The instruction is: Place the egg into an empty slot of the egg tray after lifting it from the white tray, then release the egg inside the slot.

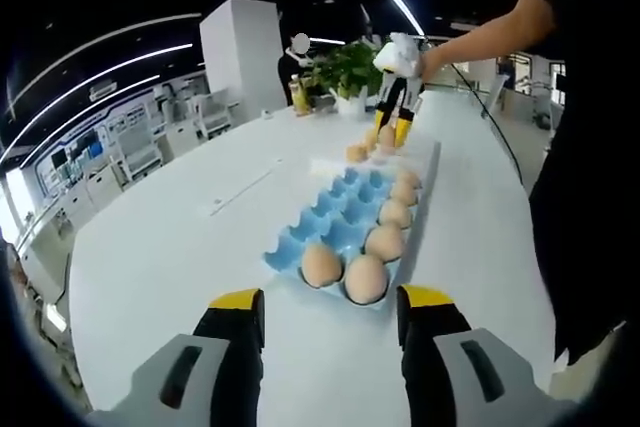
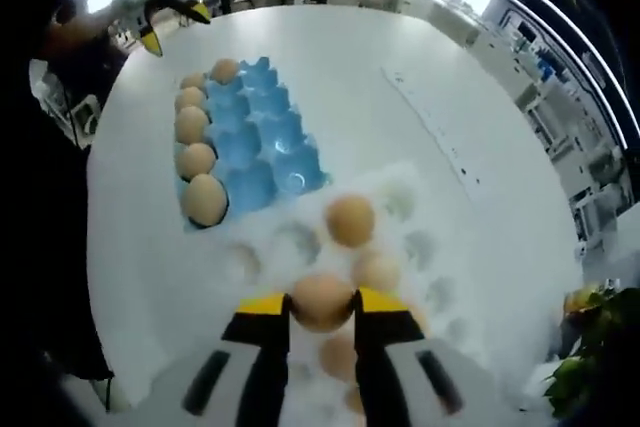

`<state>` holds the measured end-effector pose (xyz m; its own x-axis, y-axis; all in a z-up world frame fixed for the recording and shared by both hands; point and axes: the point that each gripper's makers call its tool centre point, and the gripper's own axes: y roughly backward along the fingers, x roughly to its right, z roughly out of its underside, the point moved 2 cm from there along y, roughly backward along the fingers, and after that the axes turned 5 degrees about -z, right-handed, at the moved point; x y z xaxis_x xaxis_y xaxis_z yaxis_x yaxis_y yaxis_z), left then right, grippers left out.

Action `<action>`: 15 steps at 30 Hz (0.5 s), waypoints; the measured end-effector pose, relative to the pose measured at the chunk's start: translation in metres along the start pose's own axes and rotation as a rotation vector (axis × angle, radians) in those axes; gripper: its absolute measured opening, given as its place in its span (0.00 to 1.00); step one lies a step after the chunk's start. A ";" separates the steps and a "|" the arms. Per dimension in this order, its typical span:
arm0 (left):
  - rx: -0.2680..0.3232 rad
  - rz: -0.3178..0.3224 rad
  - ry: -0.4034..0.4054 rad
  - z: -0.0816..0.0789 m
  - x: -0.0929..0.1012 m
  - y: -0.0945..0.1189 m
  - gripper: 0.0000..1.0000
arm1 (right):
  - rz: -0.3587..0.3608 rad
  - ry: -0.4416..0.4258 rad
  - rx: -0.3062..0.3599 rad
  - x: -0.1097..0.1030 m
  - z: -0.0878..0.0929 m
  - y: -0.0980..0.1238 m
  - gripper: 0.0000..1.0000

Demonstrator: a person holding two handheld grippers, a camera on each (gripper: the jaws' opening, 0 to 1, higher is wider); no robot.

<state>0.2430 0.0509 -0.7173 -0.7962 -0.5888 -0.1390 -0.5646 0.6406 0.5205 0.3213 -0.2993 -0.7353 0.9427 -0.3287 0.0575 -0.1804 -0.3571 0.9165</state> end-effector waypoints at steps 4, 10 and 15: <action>-0.001 -0.001 -0.001 0.000 0.001 0.000 0.54 | -0.013 0.038 -0.001 -0.007 -0.008 -0.001 0.24; -0.002 -0.004 -0.001 0.001 0.001 0.001 0.54 | -0.023 0.048 -0.008 -0.010 -0.012 -0.004 0.24; -0.003 -0.005 -0.003 0.001 0.000 0.001 0.54 | -0.035 0.071 -0.003 -0.012 -0.019 -0.006 0.24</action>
<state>0.2422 0.0518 -0.7176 -0.7943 -0.5901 -0.1443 -0.5677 0.6365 0.5222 0.3163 -0.2761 -0.7343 0.9658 -0.2537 0.0534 -0.1466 -0.3643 0.9197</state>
